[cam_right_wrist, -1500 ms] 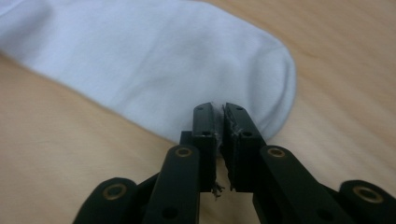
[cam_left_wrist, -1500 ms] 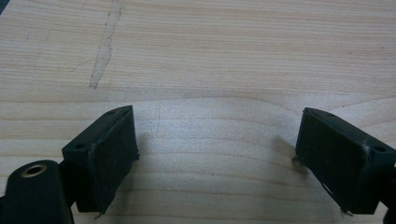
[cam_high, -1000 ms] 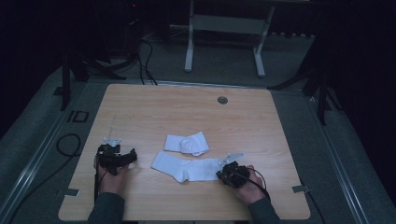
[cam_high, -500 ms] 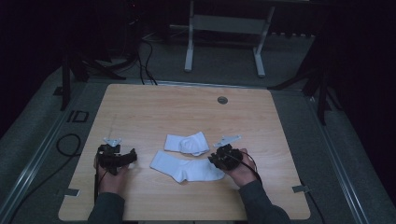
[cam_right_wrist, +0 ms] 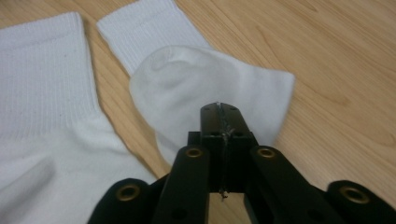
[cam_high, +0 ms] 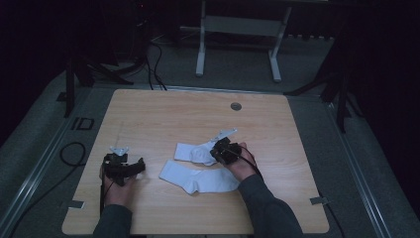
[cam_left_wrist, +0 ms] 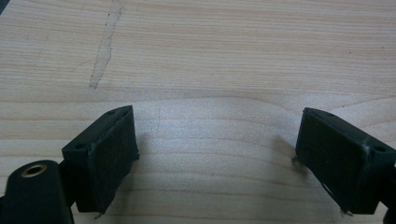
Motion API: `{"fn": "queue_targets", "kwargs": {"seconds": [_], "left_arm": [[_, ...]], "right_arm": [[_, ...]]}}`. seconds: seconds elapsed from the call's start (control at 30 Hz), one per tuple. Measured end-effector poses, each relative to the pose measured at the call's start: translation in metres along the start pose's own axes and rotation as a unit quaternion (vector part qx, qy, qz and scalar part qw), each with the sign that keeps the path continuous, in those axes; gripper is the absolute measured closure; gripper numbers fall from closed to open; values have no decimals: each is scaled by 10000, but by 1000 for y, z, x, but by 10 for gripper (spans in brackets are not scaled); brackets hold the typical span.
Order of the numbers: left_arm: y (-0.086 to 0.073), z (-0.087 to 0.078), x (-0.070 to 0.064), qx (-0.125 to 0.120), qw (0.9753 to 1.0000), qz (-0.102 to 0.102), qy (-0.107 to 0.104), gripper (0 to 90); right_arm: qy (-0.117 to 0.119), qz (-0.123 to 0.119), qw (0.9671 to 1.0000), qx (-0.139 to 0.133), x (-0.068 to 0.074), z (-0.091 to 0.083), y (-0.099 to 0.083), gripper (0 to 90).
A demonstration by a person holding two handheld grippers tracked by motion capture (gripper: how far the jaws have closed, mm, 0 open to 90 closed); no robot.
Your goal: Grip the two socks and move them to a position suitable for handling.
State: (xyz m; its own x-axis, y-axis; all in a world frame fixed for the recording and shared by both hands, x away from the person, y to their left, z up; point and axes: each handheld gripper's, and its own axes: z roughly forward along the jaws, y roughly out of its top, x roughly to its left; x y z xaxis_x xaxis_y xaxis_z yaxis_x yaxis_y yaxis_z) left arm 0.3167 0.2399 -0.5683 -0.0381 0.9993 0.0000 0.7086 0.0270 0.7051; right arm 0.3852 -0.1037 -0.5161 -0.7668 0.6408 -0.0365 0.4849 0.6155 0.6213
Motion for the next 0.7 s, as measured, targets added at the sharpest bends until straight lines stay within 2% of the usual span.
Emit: {"fn": "queue_targets", "kwargs": {"seconds": [0.2, 0.33, 0.43, 0.7], "left_arm": [[0, 0, 0, 0, 10000, 1, 0, 125], [0, 0, 0, 4, 10000, 5, 0, 125], [0, 0, 0, 2, 10000, 3, 0, 125], [0, 0, 0, 5, 10000, 4, 1, 125]], "right_arm": [[-9, -101, 9998, 185, 2, 14, 4, 898], [-15, -86, 9991, 417, 0, 26, -4, 897], [-8, -86, 9991, 419, -1, 27, -7, 897], [43, 10, 9990, 455, -10, 12, -25, 868]]}}
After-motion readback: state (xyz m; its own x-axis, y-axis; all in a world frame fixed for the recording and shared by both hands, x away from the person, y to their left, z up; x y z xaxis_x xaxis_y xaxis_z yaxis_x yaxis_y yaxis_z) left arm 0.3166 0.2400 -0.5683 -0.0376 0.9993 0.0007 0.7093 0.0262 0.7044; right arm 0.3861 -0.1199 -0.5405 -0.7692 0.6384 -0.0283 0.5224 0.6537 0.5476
